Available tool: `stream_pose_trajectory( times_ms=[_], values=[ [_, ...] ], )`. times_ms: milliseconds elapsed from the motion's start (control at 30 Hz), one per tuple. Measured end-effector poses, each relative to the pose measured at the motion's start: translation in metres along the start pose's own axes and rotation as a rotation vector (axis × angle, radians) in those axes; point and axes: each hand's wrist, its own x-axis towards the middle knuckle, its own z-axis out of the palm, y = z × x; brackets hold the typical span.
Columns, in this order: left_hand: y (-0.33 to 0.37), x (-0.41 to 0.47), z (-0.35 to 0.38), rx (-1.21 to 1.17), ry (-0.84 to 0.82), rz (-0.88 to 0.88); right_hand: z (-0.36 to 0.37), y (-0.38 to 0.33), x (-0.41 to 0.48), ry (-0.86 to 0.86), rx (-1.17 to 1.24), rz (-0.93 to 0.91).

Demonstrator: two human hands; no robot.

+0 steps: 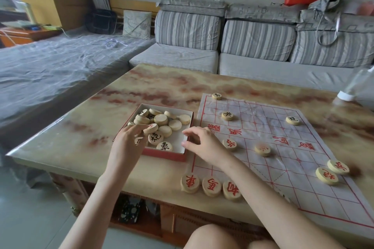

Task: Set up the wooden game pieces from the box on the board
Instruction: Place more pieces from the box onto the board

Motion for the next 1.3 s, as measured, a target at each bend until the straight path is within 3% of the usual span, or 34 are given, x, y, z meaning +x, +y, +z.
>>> stream_pose_trajectory(
  times_ms=[133, 433, 733, 1067, 1300],
  values=[
    [-0.021, 0.034, 0.001, 0.064, 0.012, -0.057, 0.022, -0.012, 0.043, 0.039, -0.059, -0.012],
    [-0.045, 0.086, 0.018, 0.137, -0.178, -0.108, 0.071, -0.025, 0.104, -0.013, -0.022, -0.058],
    [-0.053, 0.089, 0.023, 0.195, -0.223, -0.083, 0.087, -0.021, 0.111, 0.026, 0.161, 0.011],
    [-0.036, 0.079, 0.01, -0.076, 0.023, -0.031, 0.054, -0.014, 0.093, 0.122, 0.278, -0.017],
    [0.003, 0.059, 0.005, -0.278, -0.017, -0.02, 0.014, -0.006, 0.053, 0.182, 0.36, -0.018]
  ],
)
